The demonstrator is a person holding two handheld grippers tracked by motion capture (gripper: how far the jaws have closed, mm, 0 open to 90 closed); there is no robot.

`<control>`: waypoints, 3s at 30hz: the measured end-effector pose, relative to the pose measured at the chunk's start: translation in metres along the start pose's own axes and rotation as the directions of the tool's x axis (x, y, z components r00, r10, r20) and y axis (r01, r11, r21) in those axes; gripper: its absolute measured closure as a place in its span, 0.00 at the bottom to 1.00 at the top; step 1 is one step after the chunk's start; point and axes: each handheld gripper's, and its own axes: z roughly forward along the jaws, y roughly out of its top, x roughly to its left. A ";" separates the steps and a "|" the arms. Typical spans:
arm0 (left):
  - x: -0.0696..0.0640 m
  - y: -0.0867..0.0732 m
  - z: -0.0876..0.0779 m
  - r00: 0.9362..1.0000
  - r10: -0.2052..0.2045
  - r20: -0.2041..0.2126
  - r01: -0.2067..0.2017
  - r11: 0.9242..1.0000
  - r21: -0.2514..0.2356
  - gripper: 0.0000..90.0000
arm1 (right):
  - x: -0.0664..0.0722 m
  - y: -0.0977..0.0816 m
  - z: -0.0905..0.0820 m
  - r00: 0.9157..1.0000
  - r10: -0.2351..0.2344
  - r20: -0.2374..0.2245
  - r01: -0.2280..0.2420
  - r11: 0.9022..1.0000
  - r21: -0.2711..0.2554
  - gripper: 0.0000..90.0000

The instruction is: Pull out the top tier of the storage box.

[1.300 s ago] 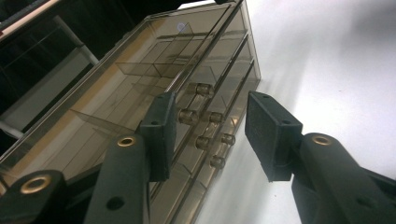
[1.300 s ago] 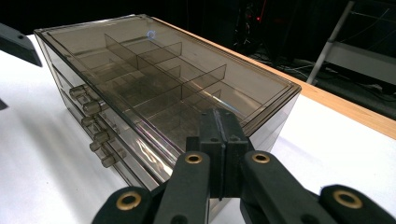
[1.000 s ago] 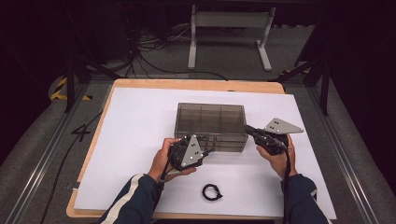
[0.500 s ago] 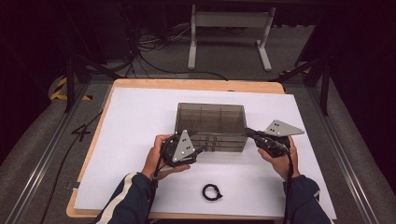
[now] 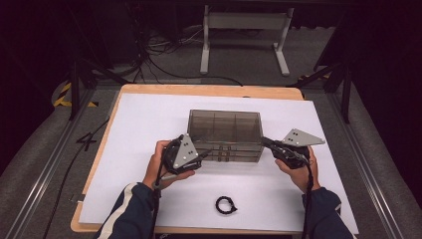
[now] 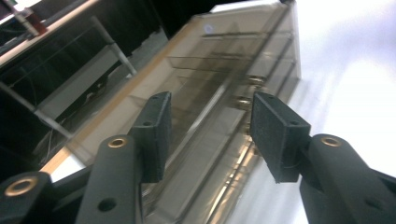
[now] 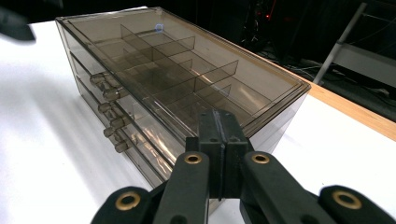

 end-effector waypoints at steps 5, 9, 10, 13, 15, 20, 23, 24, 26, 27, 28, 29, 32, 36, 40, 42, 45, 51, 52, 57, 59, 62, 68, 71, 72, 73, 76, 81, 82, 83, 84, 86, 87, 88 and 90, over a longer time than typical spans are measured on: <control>0.017 -0.001 0.002 0.999 -0.047 -0.012 0.047 0.999 -0.003 0.77 | 0.003 0.001 -0.002 1.000 -0.013 -0.007 0.013 1.000 -0.010 1.00; 0.025 -0.006 0.012 0.998 -0.060 -0.016 0.060 0.998 0.026 0.87 | 0.010 0.004 -0.003 0.999 -0.033 -0.033 0.032 0.999 -0.025 1.00; 0.027 -0.007 0.015 0.997 -0.070 -0.017 0.070 0.997 0.034 0.88 | 0.014 0.005 -0.002 0.998 -0.048 -0.039 0.047 0.999 -0.022 1.00; 0.032 -0.012 0.021 0.995 -0.097 -0.023 0.098 0.994 0.045 0.94 | 0.023 0.007 0.000 0.996 -0.070 -0.061 0.068 0.997 -0.036 1.00; 0.034 -0.015 0.025 0.993 -0.115 -0.016 0.115 0.992 0.047 0.96 | 0.031 0.009 0.002 0.993 -0.093 -0.073 0.090 0.995 -0.047 0.96; 0.036 -0.015 0.027 0.994 -0.112 -0.019 0.113 0.992 0.052 0.99 | 0.055 0.013 0.014 0.981 -0.184 -0.058 0.181 0.982 -0.053 0.90; 0.037 -0.016 0.028 0.993 -0.119 -0.025 0.120 0.991 0.051 0.99 | 0.066 0.014 0.021 0.972 -0.232 -0.045 0.230 0.972 -0.051 0.90; 0.038 -0.016 0.028 0.991 -0.130 -0.025 0.131 0.990 0.049 0.99 | 0.071 0.014 0.025 0.965 -0.258 -0.036 0.256 0.965 -0.050 0.89; 0.040 -0.017 0.029 0.989 -0.144 -0.021 0.145 0.989 0.042 0.99 | 0.081 0.014 0.032 0.951 -0.308 -0.002 0.308 0.951 -0.040 0.87; 0.040 -0.017 0.029 0.989 -0.143 -0.021 0.144 0.989 0.041 0.99 | 0.088 0.014 0.037 0.940 -0.339 0.024 0.340 0.940 -0.040 0.87; 0.040 -0.017 0.029 0.989 -0.143 -0.021 0.144 0.989 0.041 0.99 | 0.091 0.014 0.040 0.931 -0.363 0.035 0.364 0.931 -0.033 0.86; 0.040 -0.017 0.029 0.990 -0.142 -0.021 0.142 0.989 0.041 0.99 | 0.096 0.014 0.043 0.911 -0.407 0.067 0.409 0.912 -0.013 0.85; 0.040 -0.017 0.029 0.989 -0.146 -0.016 0.146 0.988 0.043 0.99 | 0.105 0.012 0.051 0.874 -0.476 0.099 0.475 0.879 0.030 0.84; 0.040 -0.017 0.029 0.989 -0.147 -0.019 0.148 0.988 0.043 0.99 | 0.112 0.008 0.057 0.839 -0.531 0.116 0.527 0.847 0.071 0.83; 0.040 -0.017 0.030 0.989 -0.145 -0.018 0.146 0.988 0.045 0.99 | 0.124 0.005 0.064 0.774 -0.613 0.156 0.597 0.790 0.141 0.86; 0.040 -0.017 0.030 0.989 -0.145 -0.018 0.146 0.988 0.046 0.99 | 0.130 0.003 0.067 0.728 -0.662 0.180 0.634 0.749 0.191 0.85; 0.040 -0.016 0.030 0.990 -0.141 -0.020 0.142 0.989 0.049 0.99 | 0.136 0.000 0.070 0.683 -0.698 0.214 0.665 0.716 0.213 0.86; 0.040 -0.016 0.030 0.990 -0.138 -0.021 0.138 0.989 0.052 0.99 | 0.142 -0.001 0.067 0.638 -0.722 0.268 0.696 0.690 0.201 0.84; 0.040 -0.016 0.030 0.990 -0.142 -0.019 0.143 0.988 0.049 0.99 | 0.143 0.001 0.068 0.626 -0.730 0.273 0.696 0.681 0.227 0.84; 0.040 -0.016 0.030 0.990 -0.140 -0.022 0.140 0.989 0.049 0.99 | 0.149 0.000 0.073 0.572 -0.763 0.300 0.719 0.643 0.265 0.82; 0.040 -0.016 0.030 0.990 -0.136 -0.023 0.137 0.989 0.051 0.99 | 0.151 -0.001 0.077 0.527 -0.788 0.318 0.728 0.612 0.309 0.80; 0.040 -0.016 0.030 0.991 -0.136 -0.021 0.137 0.989 0.050 0.99 | 0.149 -0.002 0.081 0.508 -0.795 0.332 0.721 0.604 0.340 0.82; 0.040 -0.016 0.031 0.991 -0.132 -0.023 0.133 0.990 0.052 0.99 | 0.150 -0.002 0.081 0.498 -0.794 0.349 0.723 0.602 0.339 0.86; 0.040 -0.016 0.031 0.990 -0.137 -0.021 0.138 0.989 0.049 0.99 | 0.151 -0.003 0.083 0.457 -0.812 0.363 0.730 0.576 0.367 0.86; 0.040 -0.016 0.031 0.990 -0.137 -0.021 0.138 0.989 0.049 0.99 | 0.153 -0.004 0.085 0.433 -0.825 0.362 0.737 0.556 0.385 0.87; 0.040 -0.016 0.031 0.990 -0.139 -0.020 0.139 0.989 0.049 0.99 | 0.154 -0.005 0.086 0.412 -0.835 0.366 0.741 0.540 0.398 0.88; 0.040 -0.016 0.031 0.990 -0.142 -0.017 0.142 0.989 0.048 0.99 | 0.156 -0.005 0.088 0.385 -0.847 0.368 0.741 0.521 0.423 0.89; 0.040 -0.016 0.031 0.990 -0.142 -0.016 0.143 0.989 0.046 0.99 | 0.161 -0.008 0.093 0.315 -0.871 0.378 0.750 0.472 0.464 0.90; 0.040 -0.016 0.031 0.990 -0.142 -0.017 0.143 0.989 0.046 0.99 | 0.161 -0.008 0.093 0.314 -0.870 0.380 0.748 0.474 0.466 0.90; 0.040 -0.016 0.031 0.990 -0.142 -0.017 0.143 0.989 0.046 0.99 | 0.161 -0.008 0.092 0.317 -0.870 0.379 0.748 0.475 0.464 0.90; 0.040 -0.016 0.031 0.990 -0.142 -0.017 0.143 0.989 0.046 0.99 | 0.161 -0.008 0.092 0.317 -0.870 0.379 0.748 0.475 0.464 0.90; 0.040 -0.016 0.031 0.990 -0.139 -0.019 0.140 0.989 0.047 0.99 | 0.161 -0.008 0.091 0.327 -0.865 0.380 0.747 0.483 0.457 0.90; 0.040 -0.016 0.031 0.990 -0.139 -0.019 0.140 0.989 0.047 0.99 | 0.161 -0.008 0.091 0.327 -0.865 0.380 0.747 0.483 0.457 0.90; 0.040 -0.016 0.031 0.990 -0.141 -0.018 0.142 0.989 0.046 0.99 | 0.161 -0.008 0.091 0.330 -0.865 0.379 0.748 0.485 0.454 0.90; 0.040 -0.016 0.030 0.990 -0.138 -0.020 0.139 0.989 0.048 0.99 | 0.161 -0.007 0.090 0.332 -0.867 0.372 0.747 0.483 0.458 0.90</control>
